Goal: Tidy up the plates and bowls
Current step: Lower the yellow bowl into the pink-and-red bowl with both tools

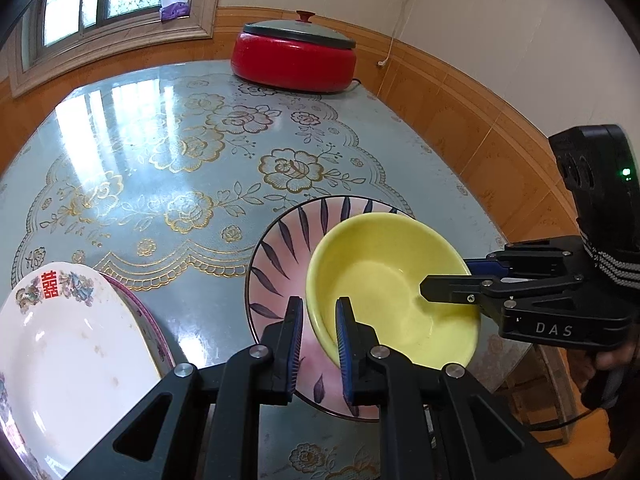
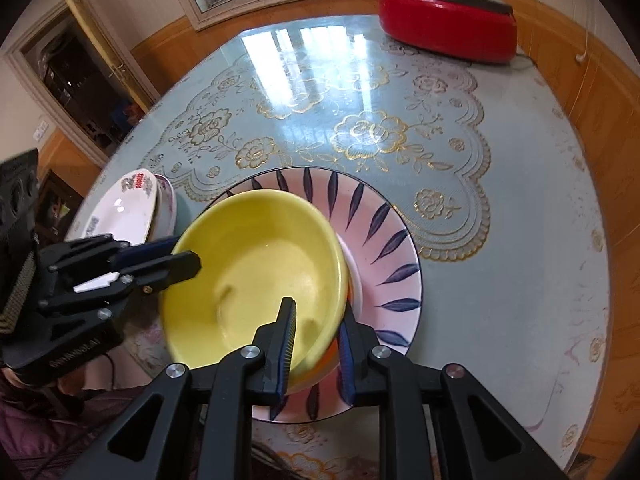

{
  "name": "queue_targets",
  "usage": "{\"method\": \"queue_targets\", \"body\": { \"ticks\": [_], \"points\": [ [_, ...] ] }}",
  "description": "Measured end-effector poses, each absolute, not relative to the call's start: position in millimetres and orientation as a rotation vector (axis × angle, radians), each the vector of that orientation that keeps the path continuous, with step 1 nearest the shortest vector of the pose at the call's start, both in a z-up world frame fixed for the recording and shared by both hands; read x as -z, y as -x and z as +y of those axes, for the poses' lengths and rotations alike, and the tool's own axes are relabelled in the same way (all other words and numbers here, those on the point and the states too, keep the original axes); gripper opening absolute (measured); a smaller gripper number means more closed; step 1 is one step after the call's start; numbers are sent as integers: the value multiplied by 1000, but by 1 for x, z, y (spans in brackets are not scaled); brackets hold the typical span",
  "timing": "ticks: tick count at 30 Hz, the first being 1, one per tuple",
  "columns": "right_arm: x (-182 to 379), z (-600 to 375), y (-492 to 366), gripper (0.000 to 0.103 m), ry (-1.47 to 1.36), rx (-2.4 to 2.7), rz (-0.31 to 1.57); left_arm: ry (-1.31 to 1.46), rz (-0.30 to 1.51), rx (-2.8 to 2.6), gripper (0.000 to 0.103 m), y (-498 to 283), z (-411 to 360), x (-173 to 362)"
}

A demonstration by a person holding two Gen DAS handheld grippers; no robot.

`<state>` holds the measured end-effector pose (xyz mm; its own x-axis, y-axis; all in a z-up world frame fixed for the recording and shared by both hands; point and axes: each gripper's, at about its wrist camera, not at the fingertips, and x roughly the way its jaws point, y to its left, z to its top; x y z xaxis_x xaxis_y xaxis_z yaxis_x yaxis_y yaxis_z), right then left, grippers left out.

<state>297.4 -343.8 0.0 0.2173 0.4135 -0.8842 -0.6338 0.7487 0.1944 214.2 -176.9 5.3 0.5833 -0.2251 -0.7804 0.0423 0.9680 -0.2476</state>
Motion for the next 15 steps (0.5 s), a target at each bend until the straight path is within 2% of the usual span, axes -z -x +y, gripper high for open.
{"method": "queue_targets", "body": {
  "ticks": [6, 10, 15],
  "points": [
    [-4, -344, -298, 20, 227, -725, 1109, 196, 933, 147, 18, -213, -176, -6],
    [-9, -353, -302, 26, 205, -683, 1108, 197, 937, 146, 19, -211, -175, -5],
    [-9, -355, -296, 27, 199, -687, 1127, 201, 939, 145, 19, -212, -173, -4]
  ]
}}
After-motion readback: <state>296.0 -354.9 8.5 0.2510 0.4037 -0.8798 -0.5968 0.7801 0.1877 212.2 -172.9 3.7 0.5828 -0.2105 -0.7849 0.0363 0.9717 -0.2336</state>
